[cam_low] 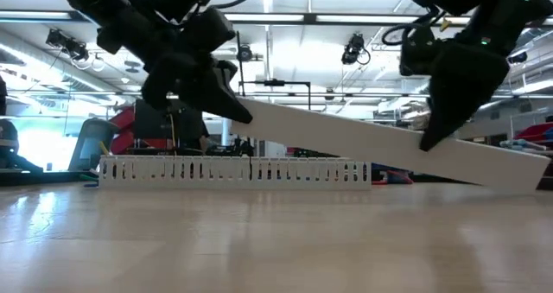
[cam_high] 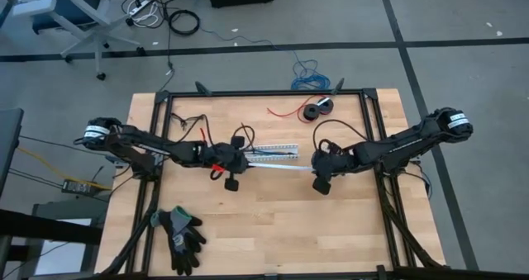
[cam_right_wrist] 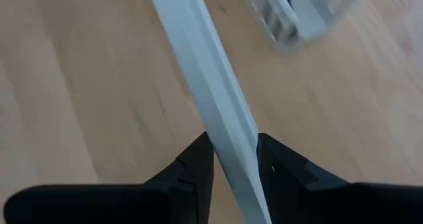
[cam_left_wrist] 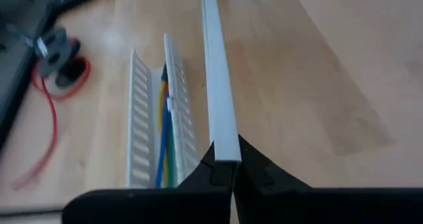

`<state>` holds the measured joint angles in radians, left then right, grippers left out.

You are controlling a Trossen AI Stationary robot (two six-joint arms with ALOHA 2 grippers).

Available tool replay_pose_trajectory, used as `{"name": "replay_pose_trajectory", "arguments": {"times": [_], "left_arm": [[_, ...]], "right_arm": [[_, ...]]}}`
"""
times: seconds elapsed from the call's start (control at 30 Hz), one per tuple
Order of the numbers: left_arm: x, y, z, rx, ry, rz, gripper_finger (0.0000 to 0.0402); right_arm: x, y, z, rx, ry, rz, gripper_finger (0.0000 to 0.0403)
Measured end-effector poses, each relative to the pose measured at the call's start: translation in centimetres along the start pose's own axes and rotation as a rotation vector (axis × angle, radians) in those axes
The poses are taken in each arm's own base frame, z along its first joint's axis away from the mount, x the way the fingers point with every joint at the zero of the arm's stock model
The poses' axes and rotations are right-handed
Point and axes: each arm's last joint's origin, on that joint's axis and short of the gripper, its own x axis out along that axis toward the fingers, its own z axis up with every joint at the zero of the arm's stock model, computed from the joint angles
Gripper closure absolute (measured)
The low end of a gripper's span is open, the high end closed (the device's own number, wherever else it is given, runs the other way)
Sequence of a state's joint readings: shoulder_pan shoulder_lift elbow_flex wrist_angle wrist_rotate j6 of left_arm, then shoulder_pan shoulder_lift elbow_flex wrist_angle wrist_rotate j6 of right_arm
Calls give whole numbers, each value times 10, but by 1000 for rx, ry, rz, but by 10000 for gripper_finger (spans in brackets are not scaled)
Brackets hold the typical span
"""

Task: Ziptie cables
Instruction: Close the white cable duct cover

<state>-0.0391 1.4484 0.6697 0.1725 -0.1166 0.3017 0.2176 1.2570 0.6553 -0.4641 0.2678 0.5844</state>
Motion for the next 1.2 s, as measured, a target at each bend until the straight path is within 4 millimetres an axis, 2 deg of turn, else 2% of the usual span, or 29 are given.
{"name": "replay_pose_trajectory", "arguments": {"times": [0.27, 0.43, 0.57, 0.77, 0.93, 1.2], "left_arm": [[-14, 0, 0, -268, 42, -66, 401], [-15, 0, 5, -426, 56, -125, 401], [-17, 2, 11, -483, 85, -125, 401], [-18, 3, 13, -609, 104, -123, 401], [-18, 2, 12, -756, 130, -116, 401], [-18, 3, 14, -953, 119, -115, 401]], "right_arm": [[-28, -13, -11, 67, -34, -133, 305], [-48, -23, -26, 155, -41, -240, 305], [-58, -26, -40, 237, -23, -291, 305], [-65, -19, -55, 343, -16, -287, 305], [-60, -20, -77, 436, -32, -314, 305], [-61, -14, -87, 473, -122, -255, 305]]}}
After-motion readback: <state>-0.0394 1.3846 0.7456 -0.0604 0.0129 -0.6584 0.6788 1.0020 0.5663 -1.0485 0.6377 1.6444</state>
